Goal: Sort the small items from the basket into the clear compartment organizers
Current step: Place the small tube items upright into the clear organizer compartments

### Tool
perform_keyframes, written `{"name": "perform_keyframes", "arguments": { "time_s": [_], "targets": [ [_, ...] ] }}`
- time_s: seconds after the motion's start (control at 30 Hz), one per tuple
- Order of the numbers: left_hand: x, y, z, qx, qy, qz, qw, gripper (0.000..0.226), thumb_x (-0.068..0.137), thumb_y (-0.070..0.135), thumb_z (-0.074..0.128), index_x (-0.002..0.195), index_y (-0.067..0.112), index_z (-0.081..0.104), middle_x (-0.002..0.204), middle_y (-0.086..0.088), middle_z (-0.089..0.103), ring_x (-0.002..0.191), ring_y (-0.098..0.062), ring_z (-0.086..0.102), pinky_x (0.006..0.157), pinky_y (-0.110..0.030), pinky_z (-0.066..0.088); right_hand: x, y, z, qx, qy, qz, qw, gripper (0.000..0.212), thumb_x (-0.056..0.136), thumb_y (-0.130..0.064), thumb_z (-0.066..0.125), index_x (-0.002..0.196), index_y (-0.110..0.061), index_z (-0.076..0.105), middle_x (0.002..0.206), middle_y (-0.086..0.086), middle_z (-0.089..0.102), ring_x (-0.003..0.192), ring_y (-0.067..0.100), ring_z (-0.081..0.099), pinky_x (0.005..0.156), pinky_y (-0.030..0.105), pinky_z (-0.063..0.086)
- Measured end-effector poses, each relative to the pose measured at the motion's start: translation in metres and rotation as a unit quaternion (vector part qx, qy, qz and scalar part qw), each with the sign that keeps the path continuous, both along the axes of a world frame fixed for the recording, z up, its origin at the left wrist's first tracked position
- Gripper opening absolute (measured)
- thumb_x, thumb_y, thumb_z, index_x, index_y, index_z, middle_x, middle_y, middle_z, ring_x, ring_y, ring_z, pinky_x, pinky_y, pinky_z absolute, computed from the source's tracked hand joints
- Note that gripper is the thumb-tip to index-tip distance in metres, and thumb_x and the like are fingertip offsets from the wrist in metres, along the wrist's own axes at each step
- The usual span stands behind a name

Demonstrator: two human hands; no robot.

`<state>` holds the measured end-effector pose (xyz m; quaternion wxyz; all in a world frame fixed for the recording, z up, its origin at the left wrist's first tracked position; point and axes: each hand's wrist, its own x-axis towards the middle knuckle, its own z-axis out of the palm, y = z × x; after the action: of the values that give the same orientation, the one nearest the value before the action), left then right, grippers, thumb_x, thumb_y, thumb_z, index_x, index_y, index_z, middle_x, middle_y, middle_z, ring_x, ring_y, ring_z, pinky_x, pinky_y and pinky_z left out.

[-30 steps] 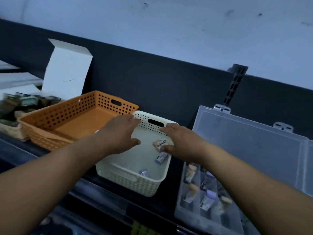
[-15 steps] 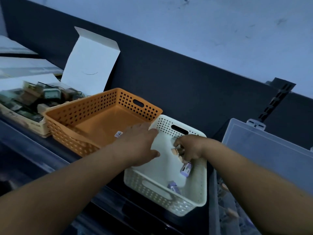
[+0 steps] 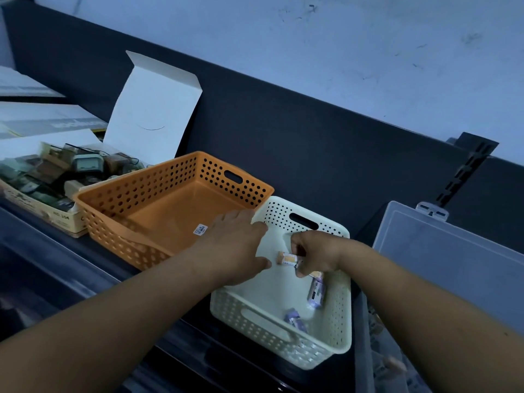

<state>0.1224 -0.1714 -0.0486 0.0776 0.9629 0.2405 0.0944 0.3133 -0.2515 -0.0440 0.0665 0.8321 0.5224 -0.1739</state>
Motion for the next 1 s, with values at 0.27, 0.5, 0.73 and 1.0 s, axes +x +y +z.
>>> {"name": "perform_keyframes", "arguments": {
  "time_s": [0.27, 0.5, 0.73, 1.0],
  "targets": [
    [-0.001, -0.009, 0.014, 0.002, -0.065, -0.015, 0.998, 0.054, 0.093, 0.046, 0.05, 0.143, 0.029, 0.036, 0.151, 0.006, 0.033, 0.14, -0.014, 0.024, 0.113, -0.032, 0.016, -0.012, -0.006, 0.008, 0.137, 0.115, 0.022, 0.984, 0.026, 0.075, -0.024, 0.079, 0.083, -0.021, 0.054, 0.086, -0.001, 0.055, 0.072, 0.014, 0.05, 0.062, 0.029, 0.041],
    [0.012, -0.036, 0.042, -0.24, -0.176, 0.017, 0.955, 0.013, 0.095, 0.02, 0.055, 0.105, 0.026, 0.061, 0.09, 0.008, 0.063, 0.067, 0.0, 0.056, 0.05, -0.013, 0.042, -0.025, -0.05, 0.051, 0.213, 0.283, -0.011, 0.935, 0.02, 0.079, -0.013, 0.077, 0.093, -0.016, 0.062, 0.078, -0.003, 0.065, 0.069, 0.009, 0.059, 0.064, 0.026, 0.049],
    [0.039, -0.068, 0.062, -0.464, -0.277, 0.032, 0.841, 0.013, 0.089, 0.002, 0.06, 0.092, 0.014, 0.064, 0.089, -0.013, 0.069, 0.082, -0.023, 0.068, 0.083, -0.038, 0.057, -0.005, -0.124, 0.072, 0.353, 0.396, -0.124, 0.839, 0.006, 0.084, -0.005, 0.069, 0.085, -0.009, 0.064, 0.066, 0.002, 0.061, 0.059, 0.012, 0.054, 0.054, 0.021, 0.044],
    [0.086, -0.138, 0.076, -0.511, -0.27, -0.02, 0.816, 0.01, 0.087, -0.001, 0.062, 0.086, 0.009, 0.062, 0.085, -0.014, 0.068, 0.074, -0.021, 0.065, 0.078, -0.036, 0.054, 0.031, -0.233, 0.085, 0.408, 0.533, -0.246, 0.699, 0.005, 0.095, -0.013, 0.053, 0.091, -0.014, 0.056, 0.07, 0.005, 0.06, 0.07, 0.023, 0.071, 0.045, 0.026, 0.056]
  ]
}}
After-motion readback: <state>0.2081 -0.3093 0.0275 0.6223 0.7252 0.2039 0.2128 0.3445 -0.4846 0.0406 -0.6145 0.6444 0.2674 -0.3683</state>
